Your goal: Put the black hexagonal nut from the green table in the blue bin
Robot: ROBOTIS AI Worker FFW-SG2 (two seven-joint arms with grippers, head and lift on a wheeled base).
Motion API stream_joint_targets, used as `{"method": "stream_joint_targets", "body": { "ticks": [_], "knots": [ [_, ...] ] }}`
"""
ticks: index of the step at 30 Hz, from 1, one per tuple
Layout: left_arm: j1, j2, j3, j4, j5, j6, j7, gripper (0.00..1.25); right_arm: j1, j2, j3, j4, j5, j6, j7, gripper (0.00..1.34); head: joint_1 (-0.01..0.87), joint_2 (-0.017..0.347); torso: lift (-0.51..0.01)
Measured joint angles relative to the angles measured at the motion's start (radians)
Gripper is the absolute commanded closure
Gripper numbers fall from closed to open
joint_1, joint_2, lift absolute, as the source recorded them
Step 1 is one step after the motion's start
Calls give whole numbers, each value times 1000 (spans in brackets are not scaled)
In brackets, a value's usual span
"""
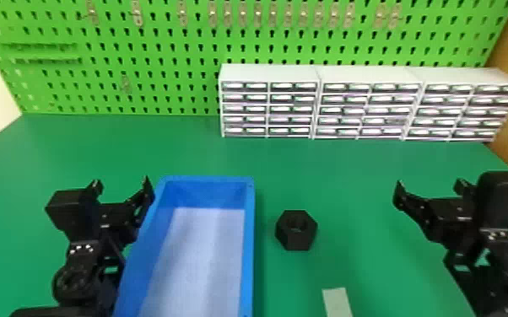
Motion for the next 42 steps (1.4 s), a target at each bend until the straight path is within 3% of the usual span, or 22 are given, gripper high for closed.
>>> {"method": "stream_joint_targets", "body": {
  "ticks": [9, 25, 35, 42],
  "knots": [
    [0, 0, -1, 1, -1, 0, 0, 352, -2, -5, 2, -3, -6, 2, 0, 140, 657, 57, -95],
    [-5, 0, -7, 8, -6, -1, 0, 352, -4, -38, 28, -22, -35, 40, 5, 140, 657, 57, -95],
    [-7, 0, -10, 11, -8, -2, 0, 352, -43, -77, 69, -47, -24, 180, 107, 140, 657, 57, -95],
    [-8, 0, -9, 12, -9, -3, 0, 352, -70, -83, 97, -61, -1, 275, 186, 139, 657, 57, -95]
  ]
}}
